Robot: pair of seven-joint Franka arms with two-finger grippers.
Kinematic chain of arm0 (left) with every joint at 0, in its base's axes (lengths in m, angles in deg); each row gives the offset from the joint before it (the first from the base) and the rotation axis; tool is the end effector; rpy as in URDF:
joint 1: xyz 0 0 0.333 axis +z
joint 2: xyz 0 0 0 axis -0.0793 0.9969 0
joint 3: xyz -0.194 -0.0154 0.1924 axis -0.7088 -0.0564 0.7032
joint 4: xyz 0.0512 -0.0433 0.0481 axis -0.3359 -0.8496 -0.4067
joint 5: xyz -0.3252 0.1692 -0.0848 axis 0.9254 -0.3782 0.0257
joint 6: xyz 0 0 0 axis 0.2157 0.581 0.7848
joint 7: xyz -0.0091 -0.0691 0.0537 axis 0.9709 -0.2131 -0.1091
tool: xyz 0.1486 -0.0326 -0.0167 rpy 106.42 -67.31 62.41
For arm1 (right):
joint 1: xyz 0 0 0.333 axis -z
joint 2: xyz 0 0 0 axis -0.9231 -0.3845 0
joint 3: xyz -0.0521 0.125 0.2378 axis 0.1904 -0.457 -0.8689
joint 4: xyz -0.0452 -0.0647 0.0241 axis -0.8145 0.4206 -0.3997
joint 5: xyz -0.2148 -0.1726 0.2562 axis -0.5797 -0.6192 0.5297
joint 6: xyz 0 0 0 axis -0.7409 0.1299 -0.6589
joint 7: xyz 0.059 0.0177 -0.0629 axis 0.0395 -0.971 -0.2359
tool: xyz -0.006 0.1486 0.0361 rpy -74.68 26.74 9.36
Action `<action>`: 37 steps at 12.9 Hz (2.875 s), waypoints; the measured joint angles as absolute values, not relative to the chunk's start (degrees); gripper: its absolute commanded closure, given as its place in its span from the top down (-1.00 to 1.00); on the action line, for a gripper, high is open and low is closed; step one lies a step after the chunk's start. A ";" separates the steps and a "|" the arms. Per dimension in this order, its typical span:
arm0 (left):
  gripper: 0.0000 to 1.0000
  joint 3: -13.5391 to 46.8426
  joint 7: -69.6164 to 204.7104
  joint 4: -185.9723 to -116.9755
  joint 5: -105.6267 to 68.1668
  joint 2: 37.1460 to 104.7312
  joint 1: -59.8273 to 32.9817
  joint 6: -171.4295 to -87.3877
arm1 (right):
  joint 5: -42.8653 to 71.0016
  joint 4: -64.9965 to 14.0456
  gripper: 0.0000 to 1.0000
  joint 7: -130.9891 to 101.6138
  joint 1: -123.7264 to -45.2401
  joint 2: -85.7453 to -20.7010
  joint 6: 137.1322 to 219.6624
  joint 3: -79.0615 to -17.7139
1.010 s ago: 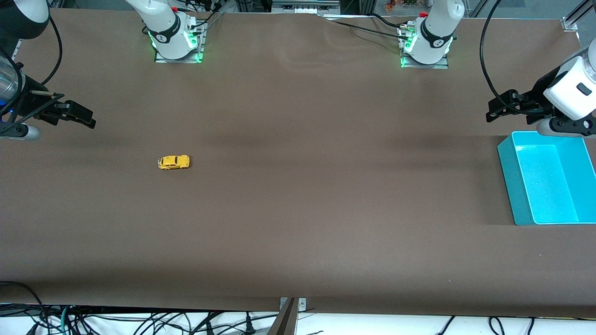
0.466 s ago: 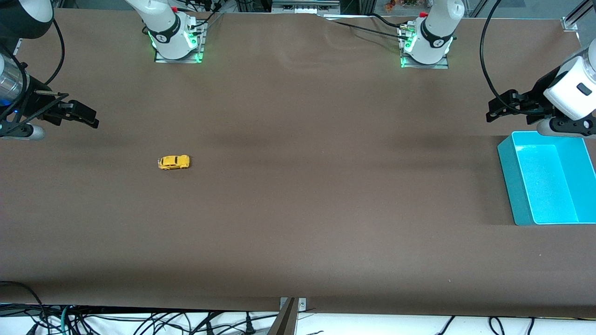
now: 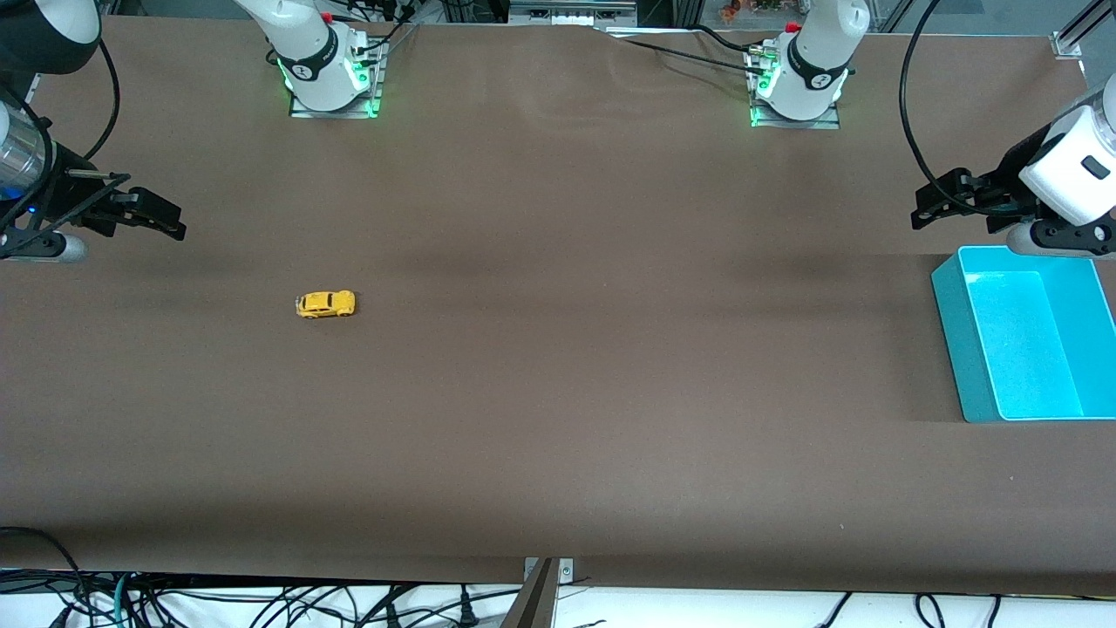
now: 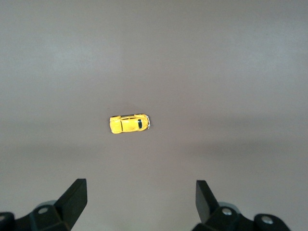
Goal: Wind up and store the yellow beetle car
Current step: 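Reach the right gripper down over the yellow beetle car, then close the right gripper on the yellow car's body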
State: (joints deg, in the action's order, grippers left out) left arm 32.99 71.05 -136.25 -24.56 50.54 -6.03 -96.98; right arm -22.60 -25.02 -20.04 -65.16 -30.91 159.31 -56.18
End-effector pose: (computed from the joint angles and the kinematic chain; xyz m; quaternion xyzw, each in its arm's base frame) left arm 0.5461 -0.0404 0.5236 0.9986 -0.0052 -0.0456 0.0266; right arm 0.5434 0.0017 0.4675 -0.9996 0.0020 0.0286 0.0027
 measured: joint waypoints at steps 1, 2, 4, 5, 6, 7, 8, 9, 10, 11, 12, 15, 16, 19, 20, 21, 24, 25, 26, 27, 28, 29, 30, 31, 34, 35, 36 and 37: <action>1.00 33.02 71.05 -136.25 -24.56 50.54 -6.03 -96.98 | -22.56 -25.28 1.00 -18.71 -65.16 -31.07 159.29 -56.34; 1.00 33.05 71.05 -136.25 -24.56 50.54 -6.02 -96.98 | -22.55 -25.51 1.00 -18.10 -65.16 -31.31 159.29 -56.59; 1.00 33.07 71.05 -136.25 -24.56 50.54 -6.01 -96.98 | -22.55 -26.23 1.00 -15.53 -65.16 -31.68 159.34 -56.97; 1.00 33.08 71.05 -136.25 -24.56 50.54 -6.01 -96.98 | -22.54 -26.94 1.00 -12.68 -65.16 -31.72 159.54 -57.09; 1.00 33.09 71.05 -136.24 -24.56 50.54 -6.00 -96.98 | -22.53 -27.96 1.00 -8.78 -65.16 -31.76 160.10 -57.24; 1.00 33.09 71.05 -136.24 -24.56 50.54 -6.00 -96.98 | -22.51 -29.57 1.00 -4.00 -65.16 -31.83 161.20 -57.39; 1.00 33.09 71.05 -136.24 -24.56 50.54 -6.00 -96.98 | -22.47 -31.92 1.00 1.34 -65.15 -31.96 163.30 -57.56; 1.00 33.09 71.05 -136.24 -24.56 50.54 -6.00 -96.98 | -22.44 -34.99 1.00 7.08 -65.15 -32.19 166.61 -57.82; 1.00 33.09 71.05 -136.24 -24.56 50.54 -6.00 -96.98 | -22.44 -38.07 1.00 12.39 -65.15 -32.43 170.14 -58.07; 1.00 33.09 71.05 -136.24 -24.56 50.54 -6.00 -96.98 | -22.43 -40.97 1.00 17.17 -65.15 -32.68 173.65 -58.22; 1.00 33.09 71.05 -136.24 -24.56 50.54 -6.00 -96.98 | -22.44 -43.80 1.00 22.02 -65.14 -33.03 177.53 -58.39; 1.00 33.07 71.05 -136.24 -24.56 50.54 -6.00 -96.98 | -22.46 -49.37 1.00 35.37 -65.16 -35.41 187.67 -59.74; 1.00 33.06 71.05 -136.24 -24.56 50.54 -6.00 -96.98 | -22.52 -49.96 1.00 39.64 -65.17 -36.83 189.89 -60.01; 1.00 33.06 71.05 -136.24 -24.56 50.55 -6.00 -96.98 | -22.59 -50.33 1.00 53.35 -65.16 -42.04 196.89 -60.32; 1.00 33.06 71.05 -136.24 -24.56 50.55 -6.00 -96.98 | -22.59 -50.45 1.00 57.17 -65.15 -43.80 199.38 -60.45; 1.00 33.06 71.05 -136.24 -24.56 50.55 -6.00 -96.98 | -22.59 -50.84 1.00 60.20 -65.14 -45.30 202.09 -60.78; 1.00 33.06 71.05 -136.24 -24.56 50.55 -6.00 -96.98 | -23.43 -54.65 1.00 63.36 -65.20 -47.92 210.27 -62.47; 1.00 33.06 71.05 -136.24 -24.56 50.55 -6.00 -96.98 | -24.56 -56.28 1.00 63.55 -65.20 -48.29 212.59 -62.77; 1.00 33.06 71.05 -136.24 -24.56 50.55 -6.00 -96.98 | -26.13 -57.50 1.00 63.60 -65.21 -48.44 214.25 -62.88; 1.00 33.06 71.05 -136.24 -24.56 50.55 -6.00 -96.98 | -27.92 -58.22 1.00 63.64 -65.20 -48.48 215.33 -62.89; 1.00 33.06 71.05 -136.24 -24.56 50.55 -6.00 -96.98 | -29.46 -58.56 1.00 63.64 -65.19 -48.54 216.14 -62.89; 1.00 33.06 71.05 -136.24 -24.56 50.55 -6.00 -96.98 | -30.36 -58.77 1.00 63.66 -65.19 -48.71 216.81 -62.90; 1.00 33.06 71.05 -136.24 -24.56 50.55 -6.00 -96.98 | -30.68 -58.98 1.00 63.77 -65.19 -49.00 217.19 -62.91; 1.00 33.06 71.05 -136.24 -24.56 50.55 -6.00 -96.98 | -30.82 -59.13 1.00 63.85 -65.19 -49.40 217.69 -62.91; 1.00 33.06 71.05 -136.24 -24.56 50.55 -6.00 -96.98 | -30.92 -59.32 -0.20 63.98 -65.19 -50.60 219.43 -62.91; 1.00 33.06 71.05 -136.24 -24.56 50.55 -6.00 -96.98 | -30.94 -59.31 -0.53 64.04 -65.19 -50.80 219.78 -62.91; 1.00 33.06 71.05 -136.24 -24.56 50.55 -6.00 -96.98 | -30.97 -59.31 -0.73 64.11 -65.19 -50.91 219.92 -62.91; 1.00 33.06 71.05 -136.24 -24.56 50.55 -6.00 -96.98 | -30.99 -59.31 -0.84 64.12 -65.19 -50.94 219.94 -62.91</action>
State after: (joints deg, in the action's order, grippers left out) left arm 33.06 71.05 -136.24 -24.56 50.55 -6.00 -96.98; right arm -30.99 -59.31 64.12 -65.19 -50.94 219.94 -62.91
